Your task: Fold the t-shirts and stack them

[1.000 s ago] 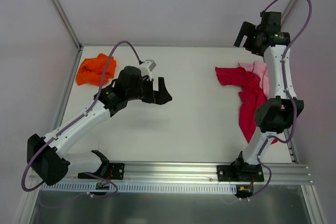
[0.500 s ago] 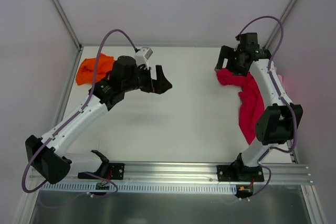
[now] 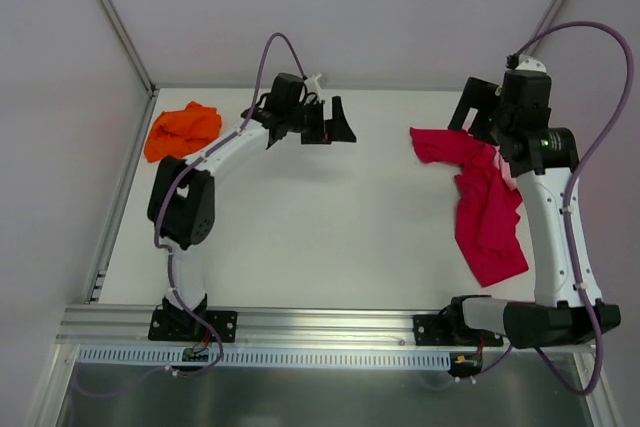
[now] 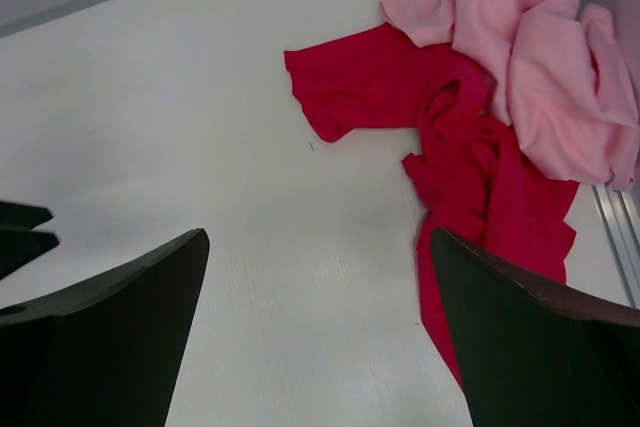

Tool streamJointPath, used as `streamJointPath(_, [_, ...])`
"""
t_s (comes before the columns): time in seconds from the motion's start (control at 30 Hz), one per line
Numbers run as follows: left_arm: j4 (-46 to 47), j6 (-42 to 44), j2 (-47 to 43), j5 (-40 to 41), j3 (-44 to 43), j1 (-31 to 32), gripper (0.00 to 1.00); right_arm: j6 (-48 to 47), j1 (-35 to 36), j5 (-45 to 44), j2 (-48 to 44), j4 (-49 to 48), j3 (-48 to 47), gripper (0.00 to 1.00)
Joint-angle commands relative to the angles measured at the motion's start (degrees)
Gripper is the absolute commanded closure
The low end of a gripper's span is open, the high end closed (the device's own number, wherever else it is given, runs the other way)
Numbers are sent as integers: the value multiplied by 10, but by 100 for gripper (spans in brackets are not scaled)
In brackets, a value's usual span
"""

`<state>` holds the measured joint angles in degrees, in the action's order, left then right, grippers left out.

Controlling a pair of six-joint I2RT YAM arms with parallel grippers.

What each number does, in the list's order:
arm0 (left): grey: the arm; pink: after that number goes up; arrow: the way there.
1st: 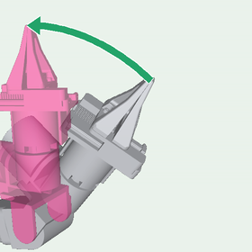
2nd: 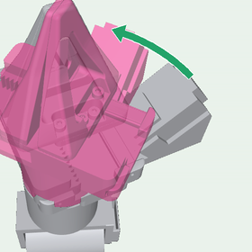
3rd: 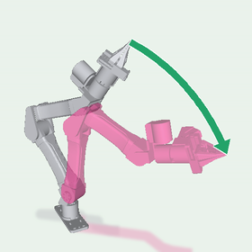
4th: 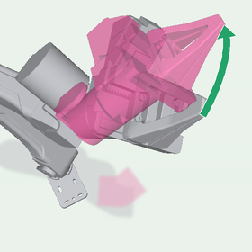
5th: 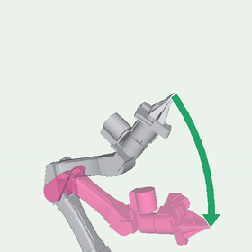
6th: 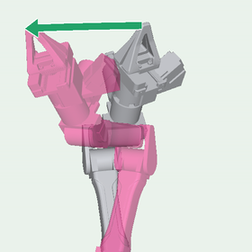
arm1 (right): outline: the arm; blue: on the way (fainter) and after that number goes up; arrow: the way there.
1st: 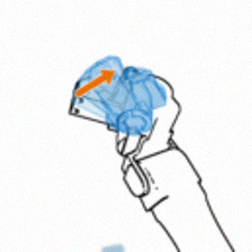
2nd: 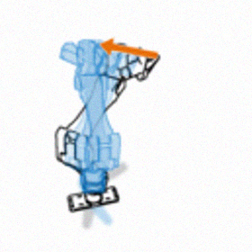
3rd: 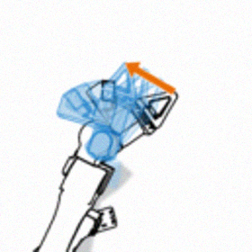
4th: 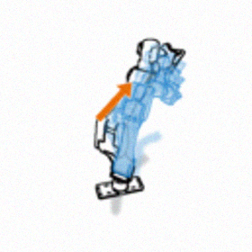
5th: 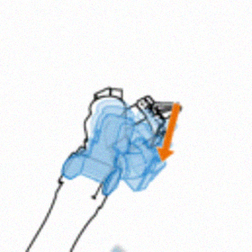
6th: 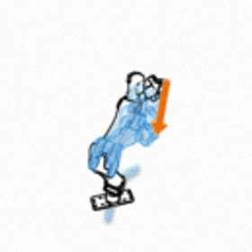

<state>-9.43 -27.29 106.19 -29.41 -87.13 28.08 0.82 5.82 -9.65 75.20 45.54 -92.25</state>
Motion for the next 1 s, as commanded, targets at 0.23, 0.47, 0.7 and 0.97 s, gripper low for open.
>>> streamJointPath(0.23, [15, -29, 115, -89, -198, 1, 1, 24, 7, -79, -104, 56, 122, 0])
streamJointPath(0.47, [68, -15, -90, -29, -1, -28, 1, 59, -27, -53, -6, 20, 208, 0])
streamJointPath(0.7, [58, 3, -250, -10, 146, -66, 1, 61, -28, -53, 77, 3, 202, 0])
streamJointPath(0.97, [2, 13, -375, 15, 215, -67, 1, 73, -48, -73, 156, -18, 204, 0])
